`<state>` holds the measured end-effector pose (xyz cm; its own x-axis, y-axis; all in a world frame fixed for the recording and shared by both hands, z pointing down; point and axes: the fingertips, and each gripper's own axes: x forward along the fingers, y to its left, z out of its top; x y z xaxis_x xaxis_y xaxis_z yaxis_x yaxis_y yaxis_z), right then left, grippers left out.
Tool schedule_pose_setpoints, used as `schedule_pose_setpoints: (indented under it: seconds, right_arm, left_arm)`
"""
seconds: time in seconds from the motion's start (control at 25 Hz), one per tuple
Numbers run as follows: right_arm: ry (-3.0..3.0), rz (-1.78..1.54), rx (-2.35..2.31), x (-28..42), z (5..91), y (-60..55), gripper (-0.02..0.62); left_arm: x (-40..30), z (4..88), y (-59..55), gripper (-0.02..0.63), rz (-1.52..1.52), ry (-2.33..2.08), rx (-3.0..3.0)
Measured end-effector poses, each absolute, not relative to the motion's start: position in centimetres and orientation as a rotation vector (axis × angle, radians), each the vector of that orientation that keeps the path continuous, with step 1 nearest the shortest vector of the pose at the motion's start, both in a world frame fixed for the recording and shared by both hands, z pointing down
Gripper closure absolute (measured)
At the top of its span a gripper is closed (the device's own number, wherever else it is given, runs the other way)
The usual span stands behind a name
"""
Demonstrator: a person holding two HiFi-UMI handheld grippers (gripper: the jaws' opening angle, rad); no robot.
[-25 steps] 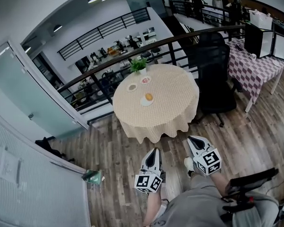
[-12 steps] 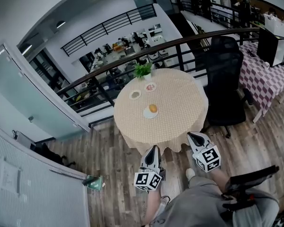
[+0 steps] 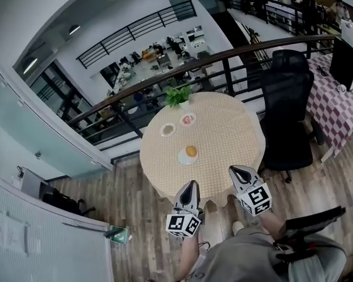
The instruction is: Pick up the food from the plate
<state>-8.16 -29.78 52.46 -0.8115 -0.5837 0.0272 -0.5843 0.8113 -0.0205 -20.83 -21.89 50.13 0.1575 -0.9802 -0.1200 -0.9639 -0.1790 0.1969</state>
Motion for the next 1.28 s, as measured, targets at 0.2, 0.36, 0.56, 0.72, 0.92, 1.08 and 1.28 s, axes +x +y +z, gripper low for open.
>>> schedule_pose_setpoints:
  seconds: [0.2, 0.36, 0.56, 0.72, 0.92, 1.08, 1.28]
  right_arm:
    - [-2.982, 0.074, 0.872, -10.3, 52.6, -32.8, 0.591]
    - [-3.011, 0.041, 0.838, -11.6, 51.0, -33.1, 0.591]
    - [-3.033, 0.050, 0.856, -11.8, 50.3, -34.2, 0.591]
    - [-3.026, 0.039, 0.931, -11.5, 50.1, -34.7, 0.591]
    - [-3.005, 0.059, 0.964, -11.3, 50.8, -35.3, 0.591]
    - [-2.989, 0.068, 0.963, -11.5, 51.3, -34.9, 0.591]
    - [-2.984, 0.115, 0.957, -12.0, 51.7, -34.7, 0.591]
  left_arm:
    - [-21.6, 48.5, -25.2, 0.595, -0.370, -1.997, 2.341]
    - [-21.9, 47.2, -26.1, 0.595, -0.376, -2.009, 2.348]
    - [-23.1, 46.5, -26.8, 0.595, -0.392, -2.030, 2.337]
    - [-24.5, 47.1, -26.5, 0.595, -0.389, -2.010, 2.332]
    - [-25.4, 48.0, -26.5, 0.595, -0.370, -1.995, 2.324]
    - [-25.8, 48.2, -26.2, 0.592, -0.431, -1.949, 2.334]
    - [-26.5, 49.0, -26.9, 0.246, -0.343, -1.930, 2.288]
